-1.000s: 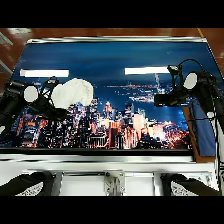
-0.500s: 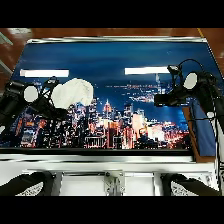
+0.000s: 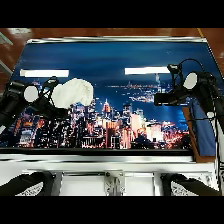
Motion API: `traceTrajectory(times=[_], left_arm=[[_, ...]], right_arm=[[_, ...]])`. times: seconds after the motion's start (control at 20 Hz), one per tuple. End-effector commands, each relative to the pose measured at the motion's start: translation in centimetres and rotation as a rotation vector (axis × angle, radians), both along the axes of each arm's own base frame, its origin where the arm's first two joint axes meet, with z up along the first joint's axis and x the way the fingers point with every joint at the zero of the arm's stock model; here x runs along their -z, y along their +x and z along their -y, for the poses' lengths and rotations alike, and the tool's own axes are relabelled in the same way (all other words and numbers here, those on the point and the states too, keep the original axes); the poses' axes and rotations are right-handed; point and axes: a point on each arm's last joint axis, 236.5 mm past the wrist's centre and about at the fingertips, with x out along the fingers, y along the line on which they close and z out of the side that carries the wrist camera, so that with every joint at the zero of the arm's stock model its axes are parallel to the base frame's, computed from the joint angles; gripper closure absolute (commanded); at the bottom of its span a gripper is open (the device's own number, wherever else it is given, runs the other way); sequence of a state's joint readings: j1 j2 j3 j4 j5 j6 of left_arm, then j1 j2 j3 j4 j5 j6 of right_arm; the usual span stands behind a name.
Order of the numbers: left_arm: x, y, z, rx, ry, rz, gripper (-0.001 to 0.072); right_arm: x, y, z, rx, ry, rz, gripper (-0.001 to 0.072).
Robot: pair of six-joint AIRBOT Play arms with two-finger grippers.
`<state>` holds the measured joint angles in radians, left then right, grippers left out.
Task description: Fold the shirts.
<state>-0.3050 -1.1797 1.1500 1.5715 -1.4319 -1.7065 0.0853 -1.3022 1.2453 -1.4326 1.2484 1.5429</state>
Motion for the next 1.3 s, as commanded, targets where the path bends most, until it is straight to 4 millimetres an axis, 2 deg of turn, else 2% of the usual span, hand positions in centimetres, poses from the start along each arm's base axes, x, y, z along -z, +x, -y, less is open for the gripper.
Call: traceTrajectory(times=[0.0,0.25,0.35,0.4,0.45,0.55,0.6,0.65,0.7,0.8,0.95,1.1,1.25], left_arm=[[0.0,0.0,0.1,0.0,-0.001,0.0,0.0259],[0.2,0.3,0.3,-0.003,-0.009,0.005,0.0259],[0.5,0.0,1.4,-0.014,-0.053,-0.02,0.0259],[0.5,0.6,1.6,-0.01,-0.062,0.002,0.0259],[0.5,2.7,1.5,-0.016,-0.063,0.079,0.0251],[-0.5,8.7,1.0,-0.061,-0.102,0.29,0.0079],[-1.1,11.8,-0.2,-0.105,-0.115,0.364,0.0069],[-1.2,14.0,-1.9,-0.152,-0.111,0.384,0.003],[-0.7,15.7,-3.8,-0.199,-0.097,0.368,0.003],[2.1,17.7,-7.5,-0.281,-0.063,0.253,0.003],[7.2,19.2,-9.6,-0.329,-0.037,0.103,0.003],[11.4,21.0,-8.4,-0.339,-0.087,0.068,0.003],[13.5,22.5,-6.6,-0.375,-0.175,0.084,0.0037]], right_arm=[[0.0,0.1,-0.1,-0.001,0.002,0.003,0.0139],[-0.2,0.6,-0.1,0.002,0.004,0.024,0.0139],[-0.2,0.8,-0.1,0.003,0.005,0.034,0.0139],[-0.3,0.9,-0.1,0.004,0.006,0.04,0.0139],[-0.3,1.1,-0.1,0.005,0.006,0.046,0.0139],[-0.4,1.2,-0.2,0.006,0.007,0.051,0.0139],[-0.4,1.2,-0.2,0.006,0.007,0.053,0.0139],[-0.4,1.2,-0.1,0.007,0.007,0.054,0.0139],[-0.4,1.2,-0.1,0.009,0.008,0.053,0.0139],[-0.4,1.3,-0.2,0.021,0.015,0.053,0.0139],[-0.4,1.4,-0.3,0.039,0.022,0.053,0.0139],[-0.7,2.1,-0.3,0.084,0.04,0.08,0.0139],[-0.9,2.6,-0.4,0.118,0.055,0.096,0.0139]])
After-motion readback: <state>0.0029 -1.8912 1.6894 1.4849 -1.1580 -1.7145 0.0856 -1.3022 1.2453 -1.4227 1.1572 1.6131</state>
